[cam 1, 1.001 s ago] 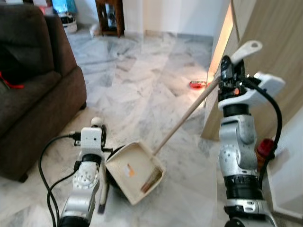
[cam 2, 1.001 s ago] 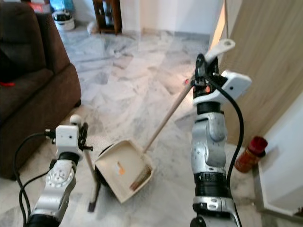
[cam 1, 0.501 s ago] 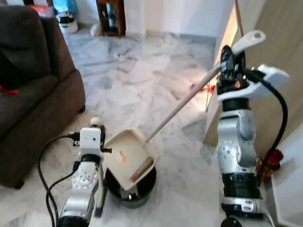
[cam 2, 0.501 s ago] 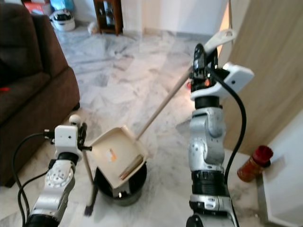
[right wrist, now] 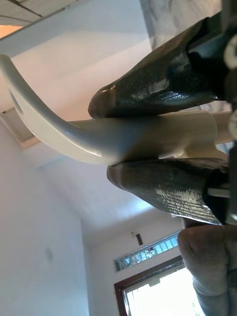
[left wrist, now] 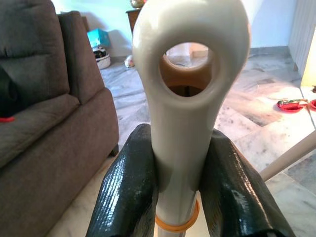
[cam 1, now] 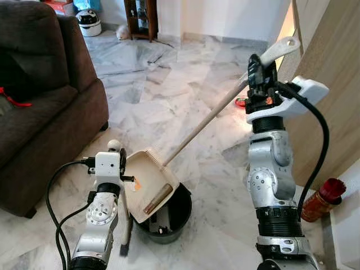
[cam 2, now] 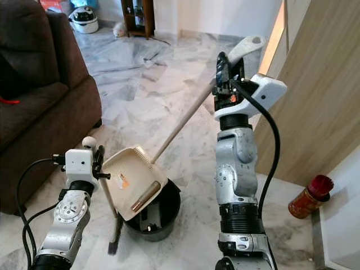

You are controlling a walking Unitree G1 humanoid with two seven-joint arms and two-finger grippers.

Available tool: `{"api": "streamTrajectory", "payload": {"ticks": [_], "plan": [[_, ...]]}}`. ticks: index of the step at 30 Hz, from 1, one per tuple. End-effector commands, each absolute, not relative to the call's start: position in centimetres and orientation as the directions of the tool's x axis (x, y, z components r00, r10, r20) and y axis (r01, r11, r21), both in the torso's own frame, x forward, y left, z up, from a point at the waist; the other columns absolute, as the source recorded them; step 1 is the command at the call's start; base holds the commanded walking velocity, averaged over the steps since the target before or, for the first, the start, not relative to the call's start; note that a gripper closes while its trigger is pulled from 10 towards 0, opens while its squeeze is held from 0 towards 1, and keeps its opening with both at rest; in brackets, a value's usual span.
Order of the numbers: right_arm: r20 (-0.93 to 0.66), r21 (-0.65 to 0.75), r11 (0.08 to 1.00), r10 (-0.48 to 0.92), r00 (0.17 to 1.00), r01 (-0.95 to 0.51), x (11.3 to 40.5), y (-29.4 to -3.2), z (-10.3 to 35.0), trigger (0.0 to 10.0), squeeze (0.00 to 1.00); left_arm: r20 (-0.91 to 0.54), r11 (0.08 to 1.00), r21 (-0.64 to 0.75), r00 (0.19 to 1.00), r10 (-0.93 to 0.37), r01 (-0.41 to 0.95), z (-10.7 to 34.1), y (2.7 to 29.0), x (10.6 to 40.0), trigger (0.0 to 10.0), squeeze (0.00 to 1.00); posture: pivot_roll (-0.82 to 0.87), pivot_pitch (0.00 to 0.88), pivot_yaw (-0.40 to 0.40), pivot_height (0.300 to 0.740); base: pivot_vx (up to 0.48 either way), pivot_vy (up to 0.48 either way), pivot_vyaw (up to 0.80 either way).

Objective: Sweep floor

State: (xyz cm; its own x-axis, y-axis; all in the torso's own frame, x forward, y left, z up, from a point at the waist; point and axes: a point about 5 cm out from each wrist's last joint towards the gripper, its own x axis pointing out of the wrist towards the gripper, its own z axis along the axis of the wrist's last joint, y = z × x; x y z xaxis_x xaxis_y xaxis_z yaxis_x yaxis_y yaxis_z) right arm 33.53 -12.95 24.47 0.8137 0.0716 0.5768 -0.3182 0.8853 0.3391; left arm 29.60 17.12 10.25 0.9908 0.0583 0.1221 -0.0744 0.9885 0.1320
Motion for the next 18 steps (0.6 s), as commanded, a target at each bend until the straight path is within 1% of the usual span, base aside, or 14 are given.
{"api": "streamTrajectory", "payload": {"ticks": [1, 3, 7, 10, 12, 13, 15, 17, 18], "plan": [[0.672, 0.321, 0.876, 0.058, 0.738, -0.36, 32.6, -12.8, 26.6, 10.0, 0.0, 0.182, 0.989, 0.133, 0.982, 0.042, -0.067, 11.4, 17.0, 29.8, 10.0, 0.0, 0.11, 0.023, 0.035, 0.74, 0.0, 0.0, 0.0], [0.678, 0.313, 0.878, 0.06, 0.733, -0.361, 32.5, -12.7, 26.6, 10.0, 0.0, 0.182, 0.989, 0.134, 0.982, 0.041, -0.066, 11.4, 17.0, 29.8, 10.0, 0.0, 0.11, 0.023, 0.035, 0.74, 0.0, 0.0, 0.0], [0.713, 0.272, 0.882, 0.083, 0.696, -0.384, 31.9, -12.3, 27.0, 10.0, 0.0, 0.182, 0.989, 0.136, 0.983, 0.036, -0.061, 11.4, 16.9, 29.8, 10.0, 0.0, 0.11, 0.023, 0.035, 0.74, 0.0, 0.0, 0.0], [0.723, 0.239, 0.897, 0.091, 0.684, -0.372, 31.8, -12.2, 27.1, 10.0, 0.0, 0.183, 0.989, 0.138, 0.983, 0.035, -0.061, 11.4, 16.8, 29.8, 10.0, 0.0, 0.11, 0.024, 0.034, 0.74, 0.0, 0.0, 0.0], [0.74, 0.19, 0.913, 0.109, 0.664, -0.362, 31.6, -11.9, 27.3, 10.0, 0.0, 0.182, 0.988, 0.142, 0.983, 0.032, -0.059, 11.4, 16.8, 29.8, 10.0, 0.0, 0.11, 0.024, 0.034, 0.74, 0.0, 0.0, 0.0], [0.74, 0.19, 0.913, 0.109, 0.664, -0.362, 31.6, -11.9, 27.3, 10.0, 0.0, 0.182, 0.988, 0.142, 0.983, 0.032, -0.059, 11.4, 16.8, 29.8, 10.0, 0.0, 0.11, 0.024, 0.034, 0.74, 0.0, 0.0, 0.0], [0.758, 0.131, 0.924, 0.141, 0.637, -0.36, 31.3, -11.6, 27.5, 10.0, 0.0, 0.182, 0.988, 0.142, 0.983, 0.03, -0.057, 11.4, 16.8, 29.7, 10.0, 0.0, 0.11, 0.027, 0.034, 0.74, 0.0, 0.0, 0.0], [0.769, 0.05, 0.924, 0.207, 0.605, -0.379, 30.9, -10.9, 27.6, 10.0, 0.0, 0.182, 0.988, 0.144, 0.983, 0.027, -0.053, 11.4, 16.7, 29.7, 10.0, 0.0, 0.11, 0.028, 0.034, 0.74, 0.0, 0.0, 0.0], [0.769, 0.049, 0.923, 0.209, 0.604, -0.382, 30.9, -10.9, 27.5, 10.0, 0.0, 0.182, 0.988, 0.145, 0.983, 0.026, -0.053, 11.4, 16.7, 29.8, 10.0, 0.0, 0.11, 0.028, 0.034, 0.74, 0.0, 0.0, 0.0]]}}
